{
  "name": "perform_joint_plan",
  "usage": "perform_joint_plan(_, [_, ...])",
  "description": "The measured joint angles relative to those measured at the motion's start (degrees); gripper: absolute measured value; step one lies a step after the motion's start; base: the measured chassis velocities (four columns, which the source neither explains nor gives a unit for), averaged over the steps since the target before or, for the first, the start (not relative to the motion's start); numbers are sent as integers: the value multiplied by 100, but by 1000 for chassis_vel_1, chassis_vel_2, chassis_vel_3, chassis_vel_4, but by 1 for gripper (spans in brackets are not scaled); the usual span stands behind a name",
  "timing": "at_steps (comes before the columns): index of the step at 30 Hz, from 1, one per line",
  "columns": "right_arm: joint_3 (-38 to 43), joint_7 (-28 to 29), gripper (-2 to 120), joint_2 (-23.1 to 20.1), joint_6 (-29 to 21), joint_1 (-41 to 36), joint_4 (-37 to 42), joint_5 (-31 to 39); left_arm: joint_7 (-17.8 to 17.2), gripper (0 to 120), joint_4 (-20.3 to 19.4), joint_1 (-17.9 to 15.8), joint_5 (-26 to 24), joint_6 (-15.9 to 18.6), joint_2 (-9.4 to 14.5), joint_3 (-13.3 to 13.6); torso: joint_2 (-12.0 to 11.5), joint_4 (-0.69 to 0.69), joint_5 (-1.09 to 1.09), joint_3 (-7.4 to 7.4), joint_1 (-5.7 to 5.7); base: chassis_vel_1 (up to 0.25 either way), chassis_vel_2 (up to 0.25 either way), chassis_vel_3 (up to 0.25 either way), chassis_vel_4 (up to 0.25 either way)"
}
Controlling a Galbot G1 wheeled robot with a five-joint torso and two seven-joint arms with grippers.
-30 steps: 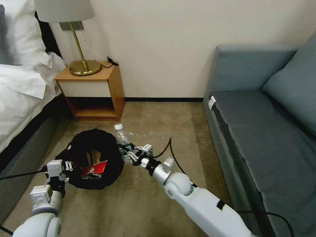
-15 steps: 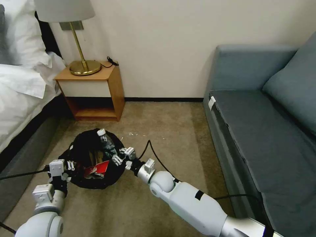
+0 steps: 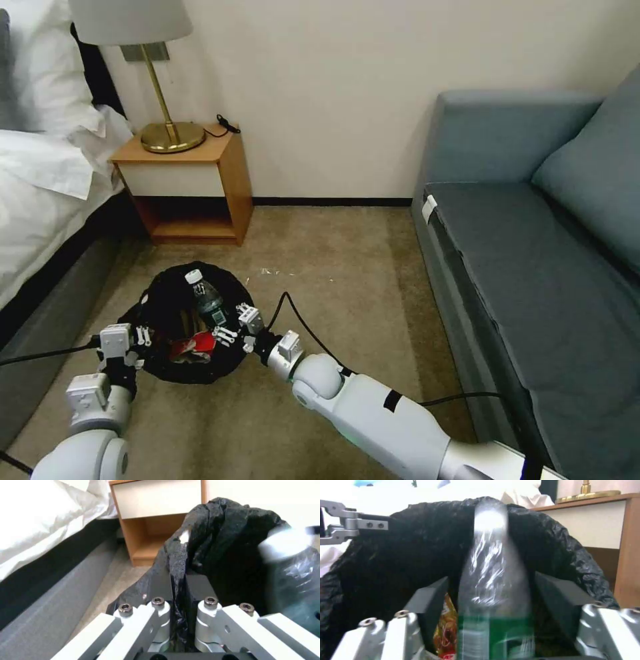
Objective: Pick up the trash bin, then pick up the garbage on the floor and place it into the trash bin.
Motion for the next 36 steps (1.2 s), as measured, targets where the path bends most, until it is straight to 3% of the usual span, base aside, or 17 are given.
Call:
perform_joint_plan(4, [70,-63,91,-98,-2,-69,119,-7,1,6,-1,4,0,3,8,-1,0,0,0,0,0,0,0,0,0])
perform_joint_plan(8, [176,-89,99,-126,-4,-113,210,-11,3,6,-1,15,-8,4,27,-16,0,0,0,0,0,0,0,0,0])
perform_joint_plan(15, [788,-83,100,-172,-10,-185,538,5,-20,6,-1,10,-194,13,77,-66,0,0,0,0,0,0,0,0,0])
perform_joint_plan(25, [2047,529,100,-499,160,-905,1512,-462,-365,6,179,-51,-999,33,105,-111,0,1,1,0,0,0,0,0,0])
perform_joint_plan(27, [2566,605,100,-543,158,-1279,1848,-752,-618,6,215,-88,-1470,33,93,-130,0,0,1,0,0,0,0,0,0])
perform_joint_plan(28, [2566,605,100,-543,158,-1279,1848,-752,-618,6,215,-88,-1470,33,93,-130,0,0,1,0,0,0,0,0,0])
perform_joint_plan(32, [3290,816,100,-540,119,-1829,2341,-993,-1300,6,259,-188,-2622,35,71,-145,0,1,2,0,0,0,0,0,0])
perform_joint_plan(33, [3290,816,100,-540,119,-1829,2341,-993,-1300,6,259,-188,-2622,35,71,-145,0,1,2,0,0,0,0,0,0])
perform_joint_plan(36, [3888,870,100,-441,99,-2282,2736,-1101,-1861,6,466,-311,-3758,76,68,-182,0,0,1,0,0,0,0,0,0])
